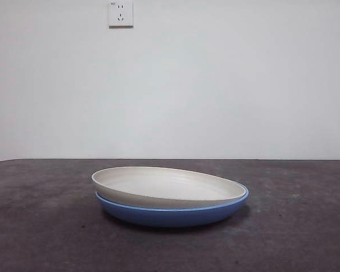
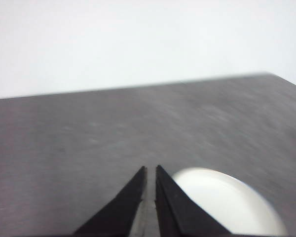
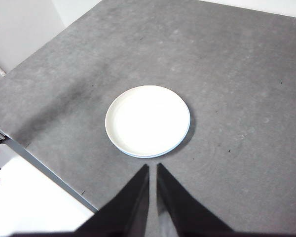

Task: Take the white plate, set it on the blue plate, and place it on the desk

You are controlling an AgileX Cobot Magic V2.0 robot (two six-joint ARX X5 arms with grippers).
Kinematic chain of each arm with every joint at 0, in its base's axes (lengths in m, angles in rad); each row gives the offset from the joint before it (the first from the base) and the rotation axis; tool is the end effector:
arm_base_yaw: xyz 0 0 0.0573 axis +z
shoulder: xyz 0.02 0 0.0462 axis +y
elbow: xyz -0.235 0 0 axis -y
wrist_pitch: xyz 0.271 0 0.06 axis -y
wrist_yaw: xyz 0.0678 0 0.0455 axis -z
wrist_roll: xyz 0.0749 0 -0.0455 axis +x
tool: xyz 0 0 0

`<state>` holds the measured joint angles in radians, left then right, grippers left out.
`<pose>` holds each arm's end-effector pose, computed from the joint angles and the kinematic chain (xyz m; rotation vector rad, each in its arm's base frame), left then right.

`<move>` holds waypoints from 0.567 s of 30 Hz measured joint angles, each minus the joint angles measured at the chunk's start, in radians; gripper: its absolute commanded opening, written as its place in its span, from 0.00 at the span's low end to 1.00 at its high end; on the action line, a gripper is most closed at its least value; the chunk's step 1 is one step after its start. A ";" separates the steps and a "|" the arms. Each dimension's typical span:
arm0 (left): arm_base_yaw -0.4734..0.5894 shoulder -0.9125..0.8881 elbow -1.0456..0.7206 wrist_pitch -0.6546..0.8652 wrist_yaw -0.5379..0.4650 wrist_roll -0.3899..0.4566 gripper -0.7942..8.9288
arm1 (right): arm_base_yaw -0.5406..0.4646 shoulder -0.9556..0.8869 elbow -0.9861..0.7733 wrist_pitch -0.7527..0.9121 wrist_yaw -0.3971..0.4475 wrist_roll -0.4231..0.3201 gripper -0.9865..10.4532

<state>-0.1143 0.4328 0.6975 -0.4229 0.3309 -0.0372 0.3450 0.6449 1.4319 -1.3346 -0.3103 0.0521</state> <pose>0.1854 -0.0458 0.3090 -0.0537 0.1668 -0.4413 0.0862 0.0553 0.4066 0.0393 0.5737 0.6239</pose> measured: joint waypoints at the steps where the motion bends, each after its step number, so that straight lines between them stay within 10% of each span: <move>1: 0.029 -0.027 -0.066 0.061 -0.004 -0.003 0.11 | 0.000 0.000 0.000 0.000 0.000 0.000 0.11; 17: 0.132 -0.411 -0.623 0.253 -0.280 -0.058 0.11 | 0.000 0.000 0.000 0.000 0.000 0.000 0.11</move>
<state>0.0177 0.0219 0.0750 -0.1699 0.0509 -0.0948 0.3450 0.6449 1.4319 -1.3346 -0.3103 0.0521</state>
